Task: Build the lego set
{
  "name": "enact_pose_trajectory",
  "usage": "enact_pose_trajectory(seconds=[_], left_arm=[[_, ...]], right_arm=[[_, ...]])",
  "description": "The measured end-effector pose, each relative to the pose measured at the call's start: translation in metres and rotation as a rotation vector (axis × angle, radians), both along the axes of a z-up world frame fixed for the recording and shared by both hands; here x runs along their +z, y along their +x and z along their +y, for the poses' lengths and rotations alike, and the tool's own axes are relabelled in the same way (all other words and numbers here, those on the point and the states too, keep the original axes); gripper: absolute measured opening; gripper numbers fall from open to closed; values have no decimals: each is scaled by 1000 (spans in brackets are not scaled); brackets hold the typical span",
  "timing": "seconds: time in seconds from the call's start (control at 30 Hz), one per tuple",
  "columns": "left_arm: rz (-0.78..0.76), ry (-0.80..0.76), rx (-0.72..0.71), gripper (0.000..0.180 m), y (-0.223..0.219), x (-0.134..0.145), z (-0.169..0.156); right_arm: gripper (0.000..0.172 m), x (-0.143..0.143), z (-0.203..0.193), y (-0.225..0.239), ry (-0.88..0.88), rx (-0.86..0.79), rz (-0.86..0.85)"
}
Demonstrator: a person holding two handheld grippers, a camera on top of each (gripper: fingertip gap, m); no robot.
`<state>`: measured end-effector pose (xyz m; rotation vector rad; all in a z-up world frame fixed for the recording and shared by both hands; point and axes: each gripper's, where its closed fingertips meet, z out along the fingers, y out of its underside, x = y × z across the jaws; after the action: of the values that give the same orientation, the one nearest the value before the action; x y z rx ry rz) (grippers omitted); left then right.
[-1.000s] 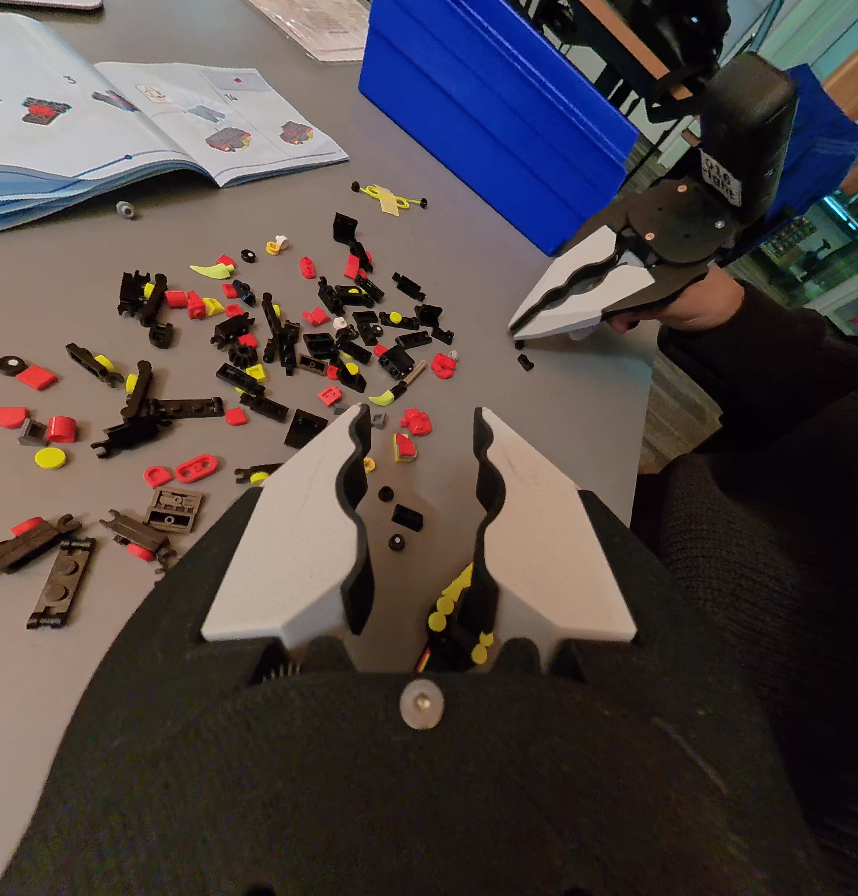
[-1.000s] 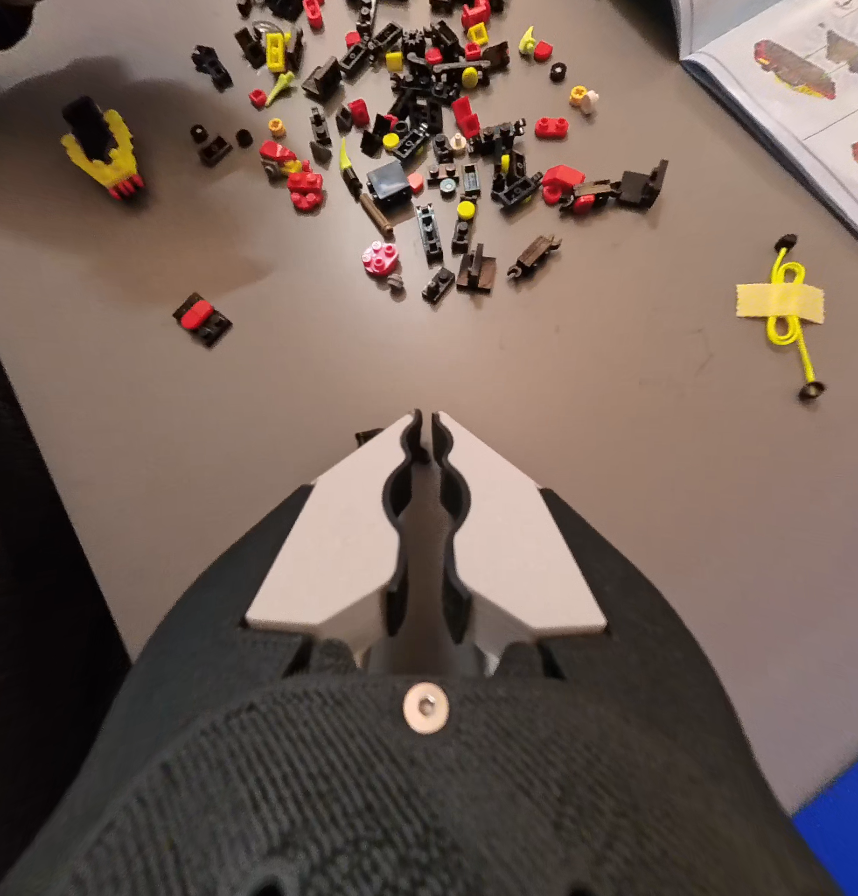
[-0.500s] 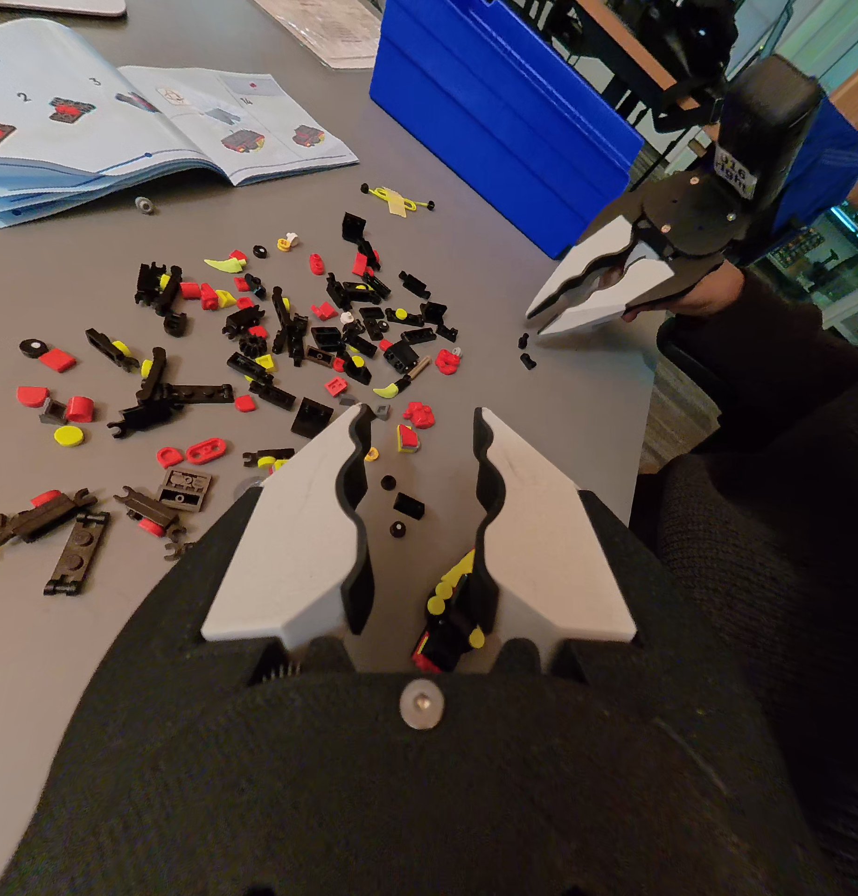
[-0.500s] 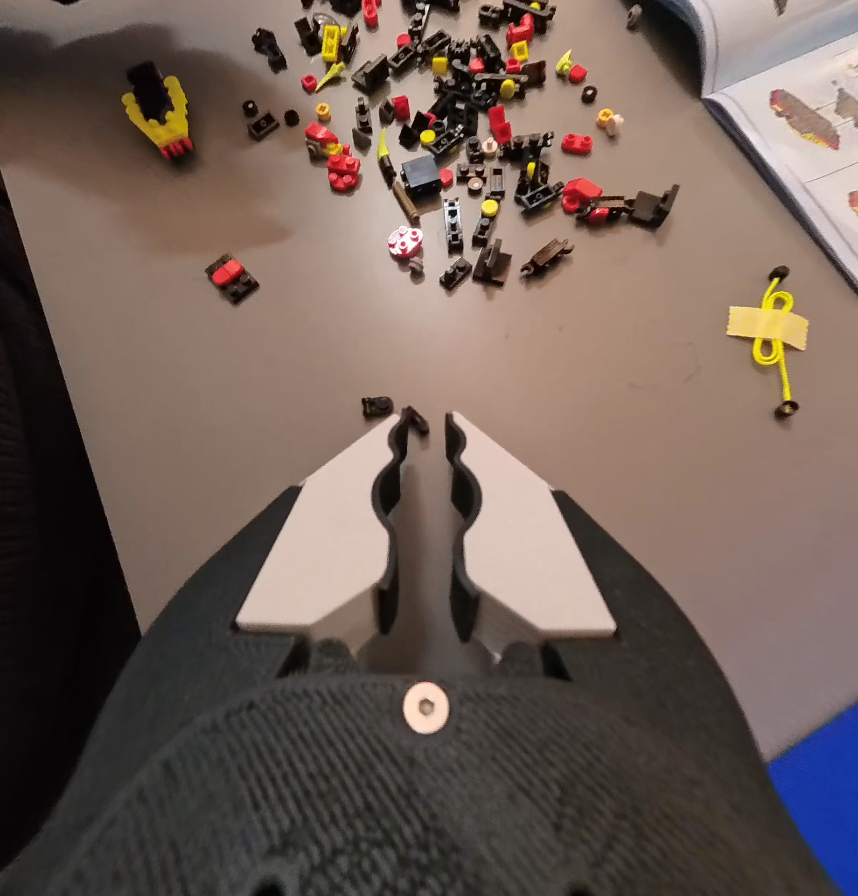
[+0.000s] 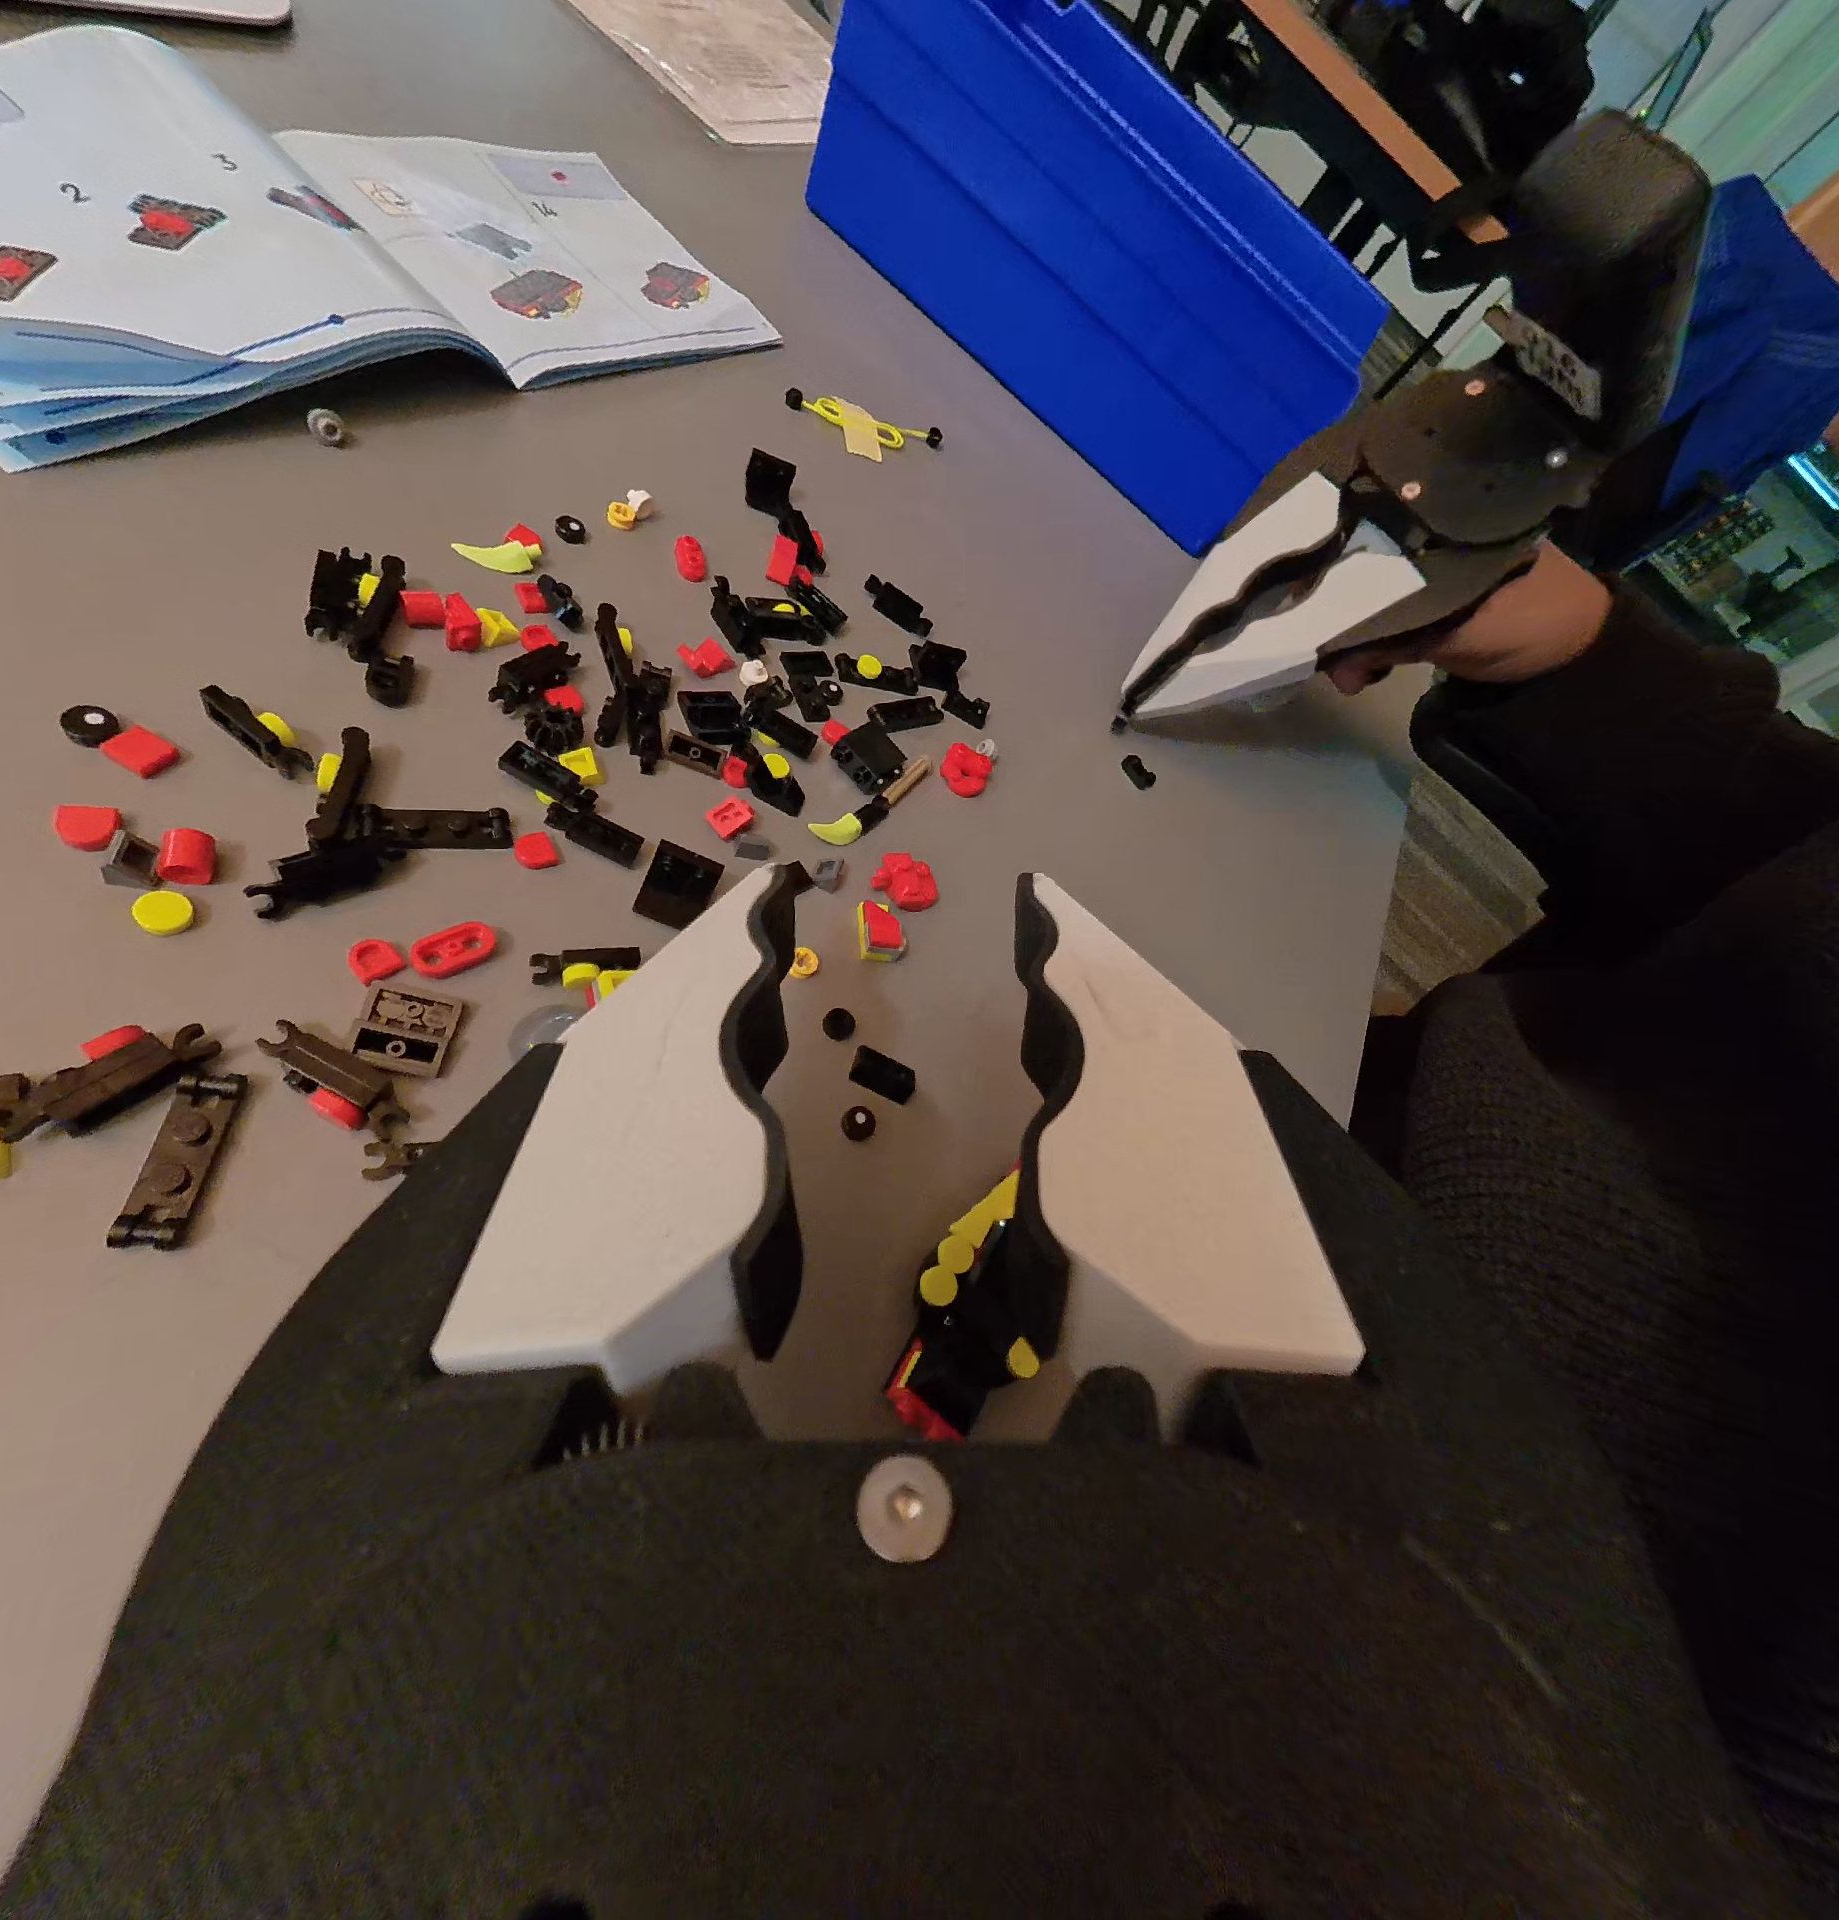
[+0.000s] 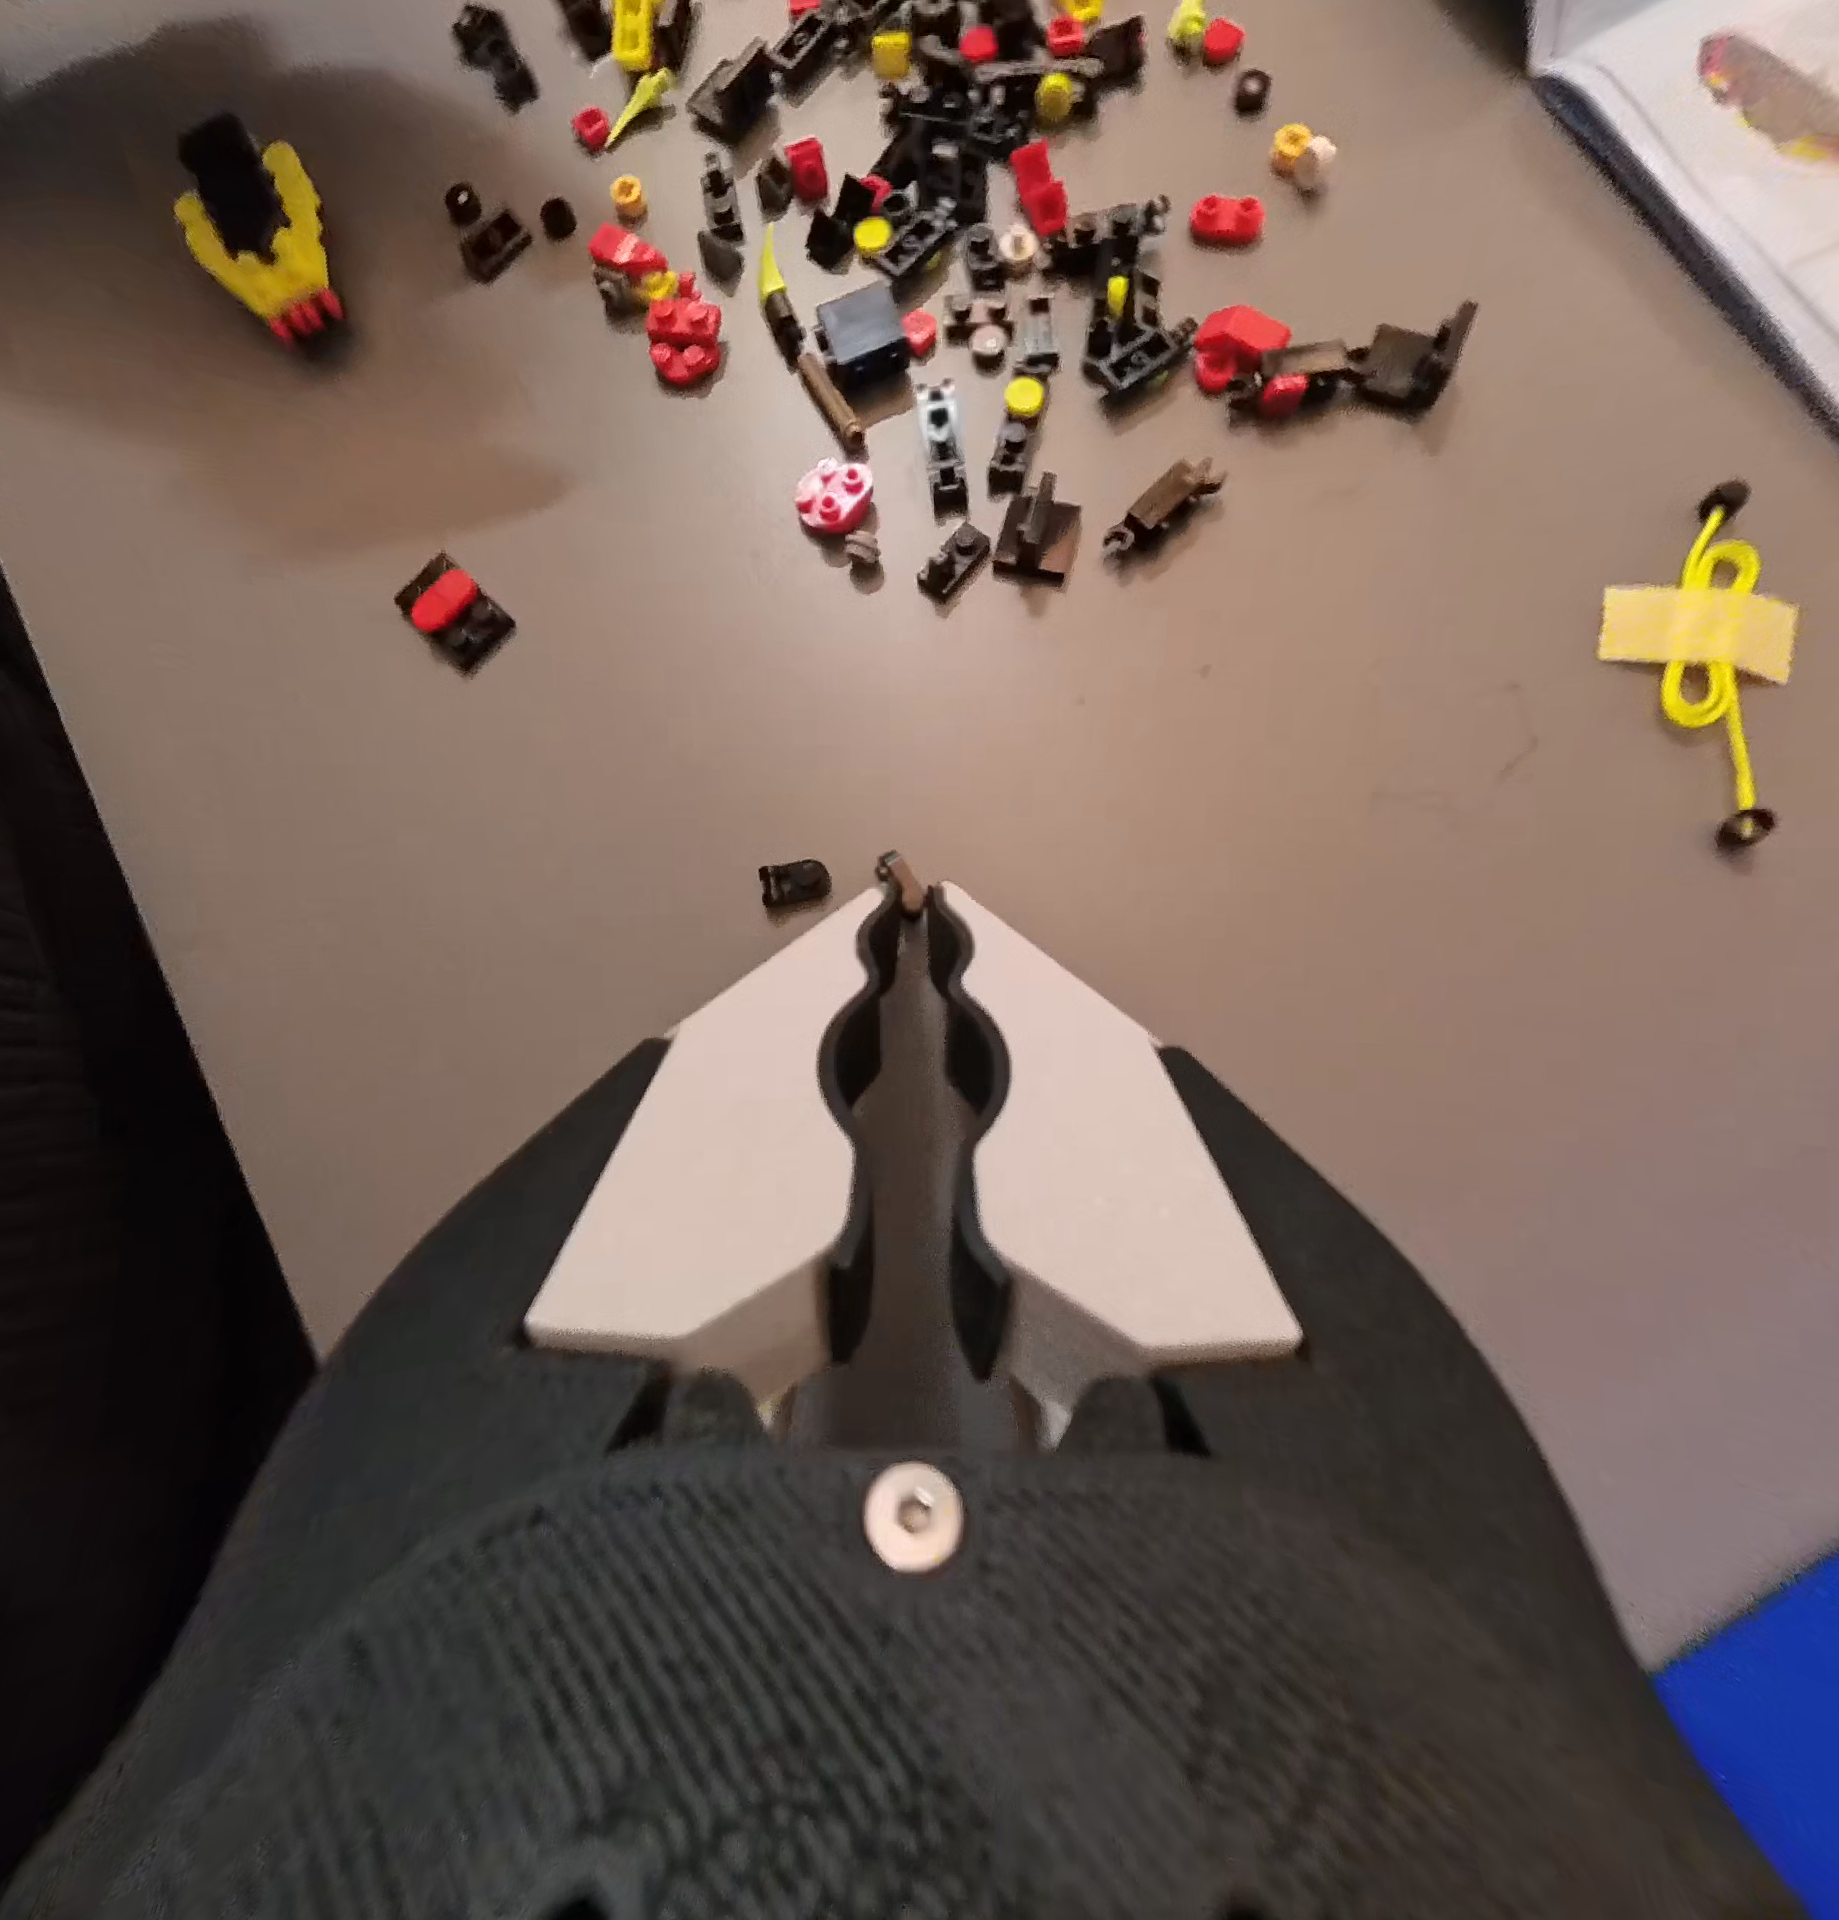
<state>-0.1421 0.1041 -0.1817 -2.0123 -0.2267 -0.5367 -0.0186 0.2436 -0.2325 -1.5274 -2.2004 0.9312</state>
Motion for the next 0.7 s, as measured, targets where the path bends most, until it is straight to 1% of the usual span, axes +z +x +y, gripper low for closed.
enact_pose_trajectory(seconds=[0.1, 0.23, 0.3, 0.47, 0.6, 0.7], left_arm=[[2, -5, 3, 41, -1, -1, 0], [9, -17, 6, 41, -2, -4, 0], [19, -27, 7, 41, -2, -6, 0], [40, -44, 3, 40, -1, -10, 0], [49, -52, 3, 41, -1, -12, -1], [52, -53, 2, 41, -1, -12, -1]], right_arm=[[3, 1, 1, -1, -120, -98, -66], [3, 7, -7, -2, -334, -218, -136], [3, 6, -9, 0, -399, -258, -178], [3, -5, -3, 5, -387, -301, -228], [4, -3, 1, 0, -393, -319, -197], [8, -1, 4, -2, -395, -329, -170]])
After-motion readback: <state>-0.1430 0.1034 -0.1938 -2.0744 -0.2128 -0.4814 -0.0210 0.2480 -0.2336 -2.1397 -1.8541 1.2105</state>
